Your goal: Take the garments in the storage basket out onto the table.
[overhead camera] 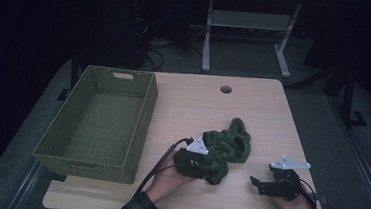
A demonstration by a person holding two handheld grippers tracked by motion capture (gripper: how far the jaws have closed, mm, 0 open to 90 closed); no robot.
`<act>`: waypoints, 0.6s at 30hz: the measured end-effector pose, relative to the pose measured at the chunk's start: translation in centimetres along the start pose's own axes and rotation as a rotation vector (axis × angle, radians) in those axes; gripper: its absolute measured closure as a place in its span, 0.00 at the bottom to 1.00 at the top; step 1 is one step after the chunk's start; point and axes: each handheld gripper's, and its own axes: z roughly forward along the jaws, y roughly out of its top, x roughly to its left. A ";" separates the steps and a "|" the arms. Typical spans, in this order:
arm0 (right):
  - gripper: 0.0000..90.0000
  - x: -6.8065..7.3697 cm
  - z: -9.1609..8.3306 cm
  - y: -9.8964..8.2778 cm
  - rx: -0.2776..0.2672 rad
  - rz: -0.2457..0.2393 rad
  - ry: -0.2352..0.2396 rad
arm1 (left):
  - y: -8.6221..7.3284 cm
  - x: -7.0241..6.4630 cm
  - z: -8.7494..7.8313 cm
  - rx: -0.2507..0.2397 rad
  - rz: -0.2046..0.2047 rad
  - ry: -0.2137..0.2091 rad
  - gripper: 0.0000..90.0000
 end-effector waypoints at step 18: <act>0.42 4.9 -0.2 1.4 -0.045 -0.080 0.241 | -0.8 1.8 2.2 0.031 0.008 0.027 0.92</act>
